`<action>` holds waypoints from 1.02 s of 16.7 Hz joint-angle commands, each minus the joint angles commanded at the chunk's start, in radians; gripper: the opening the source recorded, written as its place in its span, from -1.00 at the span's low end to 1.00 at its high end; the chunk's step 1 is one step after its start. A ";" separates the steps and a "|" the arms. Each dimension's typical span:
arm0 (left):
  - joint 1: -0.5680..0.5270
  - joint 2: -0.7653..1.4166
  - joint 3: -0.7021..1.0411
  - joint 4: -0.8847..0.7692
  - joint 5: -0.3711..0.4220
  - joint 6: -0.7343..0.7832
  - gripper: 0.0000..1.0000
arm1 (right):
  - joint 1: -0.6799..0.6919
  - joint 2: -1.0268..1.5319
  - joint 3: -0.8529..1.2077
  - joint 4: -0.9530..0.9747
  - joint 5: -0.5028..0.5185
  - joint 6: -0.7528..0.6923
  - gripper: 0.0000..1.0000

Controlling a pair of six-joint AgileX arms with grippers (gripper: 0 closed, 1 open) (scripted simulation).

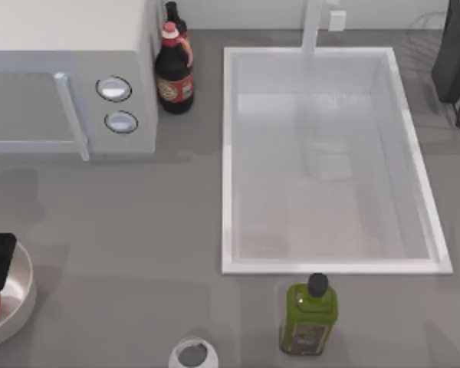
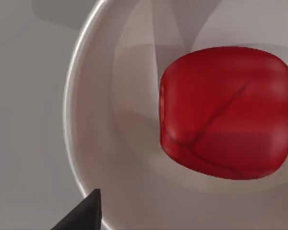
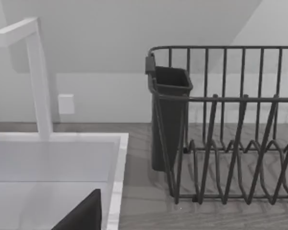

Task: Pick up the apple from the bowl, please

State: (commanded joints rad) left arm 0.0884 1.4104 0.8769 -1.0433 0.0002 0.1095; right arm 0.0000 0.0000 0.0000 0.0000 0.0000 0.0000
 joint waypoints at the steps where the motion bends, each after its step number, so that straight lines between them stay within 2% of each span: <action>1: 0.001 0.017 -0.020 0.034 0.000 0.001 1.00 | 0.000 0.000 0.000 0.000 0.000 0.000 1.00; 8: 0.007 0.174 -0.203 0.402 0.000 0.007 1.00 | 0.000 0.000 0.000 0.000 0.000 0.000 1.00; 14: 0.008 0.210 -0.243 0.458 0.000 0.008 1.00 | 0.000 0.000 0.000 0.000 0.000 0.000 1.00; 17: 0.008 0.210 -0.243 0.458 0.000 0.008 0.55 | 0.000 0.000 0.000 0.000 0.000 0.000 1.00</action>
State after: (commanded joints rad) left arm 0.0966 1.6201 0.6341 -0.5849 0.0000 0.1174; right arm 0.0000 0.0000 0.0000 0.0000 0.0000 0.0000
